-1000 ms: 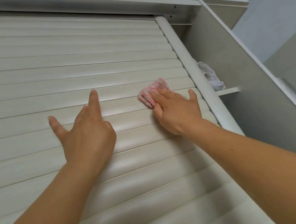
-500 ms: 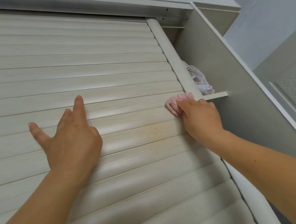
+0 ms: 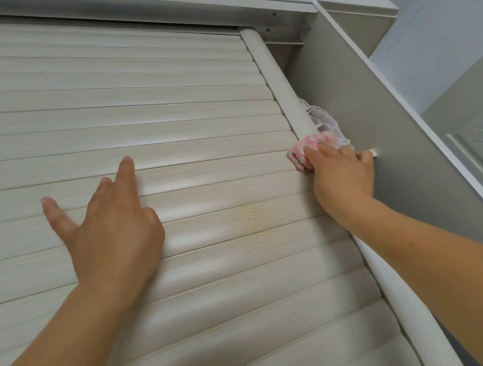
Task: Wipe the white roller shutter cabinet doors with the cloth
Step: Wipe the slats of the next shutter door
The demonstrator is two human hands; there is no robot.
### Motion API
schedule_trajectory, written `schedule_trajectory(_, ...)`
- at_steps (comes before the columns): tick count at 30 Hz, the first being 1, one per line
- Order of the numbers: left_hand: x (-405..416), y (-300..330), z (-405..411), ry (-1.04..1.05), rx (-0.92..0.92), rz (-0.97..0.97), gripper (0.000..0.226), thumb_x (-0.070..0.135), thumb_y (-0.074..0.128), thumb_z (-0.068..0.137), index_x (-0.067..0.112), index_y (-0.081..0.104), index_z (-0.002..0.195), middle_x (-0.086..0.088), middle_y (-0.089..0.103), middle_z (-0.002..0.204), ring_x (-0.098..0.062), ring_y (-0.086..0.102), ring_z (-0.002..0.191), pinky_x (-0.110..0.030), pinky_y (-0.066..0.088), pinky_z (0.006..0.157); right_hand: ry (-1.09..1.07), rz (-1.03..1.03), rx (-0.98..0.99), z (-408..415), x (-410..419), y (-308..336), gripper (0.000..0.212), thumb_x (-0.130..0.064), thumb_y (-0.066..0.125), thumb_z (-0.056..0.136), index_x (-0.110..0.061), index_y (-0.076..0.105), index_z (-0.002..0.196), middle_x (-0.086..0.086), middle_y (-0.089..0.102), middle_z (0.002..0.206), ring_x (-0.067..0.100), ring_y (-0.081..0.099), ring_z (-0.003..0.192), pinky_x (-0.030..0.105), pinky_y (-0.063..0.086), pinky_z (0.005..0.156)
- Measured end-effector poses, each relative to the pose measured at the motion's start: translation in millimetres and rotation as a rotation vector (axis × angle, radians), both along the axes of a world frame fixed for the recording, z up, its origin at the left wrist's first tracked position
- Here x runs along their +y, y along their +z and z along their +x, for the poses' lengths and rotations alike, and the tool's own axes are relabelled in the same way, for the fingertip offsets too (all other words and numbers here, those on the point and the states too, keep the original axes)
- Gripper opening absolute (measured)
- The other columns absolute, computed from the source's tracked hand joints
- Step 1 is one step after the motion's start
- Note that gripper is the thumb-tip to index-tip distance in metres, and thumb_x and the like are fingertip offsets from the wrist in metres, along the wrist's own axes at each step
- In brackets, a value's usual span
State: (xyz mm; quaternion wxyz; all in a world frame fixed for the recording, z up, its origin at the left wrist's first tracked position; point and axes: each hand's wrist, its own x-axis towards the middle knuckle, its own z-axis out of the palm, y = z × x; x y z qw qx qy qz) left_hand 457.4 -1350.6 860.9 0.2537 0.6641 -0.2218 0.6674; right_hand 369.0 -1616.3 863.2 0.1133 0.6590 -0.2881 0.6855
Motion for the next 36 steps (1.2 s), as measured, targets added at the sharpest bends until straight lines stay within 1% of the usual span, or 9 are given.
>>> schedule_trajectory(4,-1,0,2,-0.026,-0.006,-0.013,0.063,0.010,0.036,0.086,0.020,0.018,0.146,-0.009,0.047,0.138,-0.021,0.035,0.135,-0.056,-0.013,0.110,-0.057,0.020,0.006,2,0,-30,0.044,-0.004,0.038,0.088,-0.026,0.046,0.125,-0.002,0.054,0.122,0.023,0.045,0.107,0.034,0.017,0.080)
schedule_trajectory(7,0,0,2,-0.035,-0.006,-0.011,0.062,0.010,0.034,0.087,0.020,0.018,0.146,-0.009,0.048,0.137,-0.021,0.035,0.134,-0.056,-0.013,0.109,-0.077,0.044,0.032,2,2,-41,0.044,-0.004,0.038,0.087,-0.026,0.046,0.123,-0.003,0.054,0.121,0.022,0.045,0.107,0.033,0.015,0.080)
schedule_trajectory(11,2,-1,3,-0.025,-0.010,-0.006,0.063,0.010,0.034,0.087,0.022,0.017,0.146,-0.008,0.047,0.138,-0.019,0.035,0.135,-0.055,-0.014,0.109,-0.050,0.059,0.045,-3,8,-10,0.035,-0.005,0.037,0.088,-0.024,0.050,0.113,0.001,0.055,0.119,0.024,0.045,0.110,0.037,0.026,0.088)
schedule_trajectory(17,5,-2,4,-0.012,-0.017,0.008,0.063,0.010,0.035,0.086,0.022,0.018,0.146,-0.006,0.048,0.138,-0.018,0.036,0.134,-0.055,-0.013,0.109,-0.005,0.031,0.055,-6,5,31,0.035,-0.003,0.035,0.086,-0.023,0.054,0.108,0.005,0.056,0.117,0.029,0.046,0.112,0.038,0.027,0.090)
schedule_trajectory(24,3,-3,1,-0.087,0.040,-0.003,0.063,0.010,0.033,0.087,0.022,0.015,0.146,-0.004,0.042,0.143,-0.018,0.030,0.137,-0.057,-0.012,0.109,-0.030,0.034,0.005,-2,0,-29,0.042,-0.002,0.040,0.083,-0.027,0.048,0.116,0.002,0.054,0.121,0.026,0.054,0.093,0.035,0.018,0.081)
schedule_trajectory(30,1,-8,-8,-0.189,0.116,-0.025,0.063,0.011,0.030,0.088,0.022,0.012,0.148,-0.003,0.037,0.147,-0.018,0.027,0.139,-0.054,-0.012,0.110,-0.027,0.124,0.075,-2,6,-80,0.056,-0.003,0.037,0.084,-0.030,0.036,0.134,-0.002,0.039,0.145,0.022,0.052,0.105,0.033,0.017,0.089)
schedule_trajectory(33,-1,-18,-14,-0.203,0.128,0.000,0.064,0.010,0.030,0.088,0.022,0.011,0.148,-0.002,0.036,0.148,-0.019,0.029,0.138,-0.052,-0.013,0.111,-0.037,0.134,0.112,-6,11,-105,0.060,-0.006,0.020,0.082,-0.027,0.040,0.134,-0.001,0.041,0.144,0.023,0.055,0.101,0.033,0.017,0.088)
schedule_trajectory(35,-2,-25,-17,-0.216,0.131,0.012,0.063,0.010,0.031,0.089,0.022,0.011,0.147,-0.002,0.036,0.147,-0.019,0.030,0.137,-0.052,-0.013,0.111,-0.050,0.112,0.122,-9,13,-118,0.073,-0.009,0.004,0.073,-0.024,0.049,0.128,0.001,0.051,0.135,0.025,0.058,0.092,0.032,0.017,0.084)
schedule_trajectory(36,-3,-30,-19,-0.222,0.136,0.021,0.063,0.010,0.031,0.089,0.022,0.012,0.147,-0.002,0.037,0.147,-0.019,0.031,0.137,-0.052,-0.012,0.111,-0.050,0.113,0.136,-12,13,-122,0.070,-0.009,0.006,0.072,-0.024,0.052,0.123,0.000,0.056,0.127,0.025,0.057,0.087,0.031,0.017,0.082)
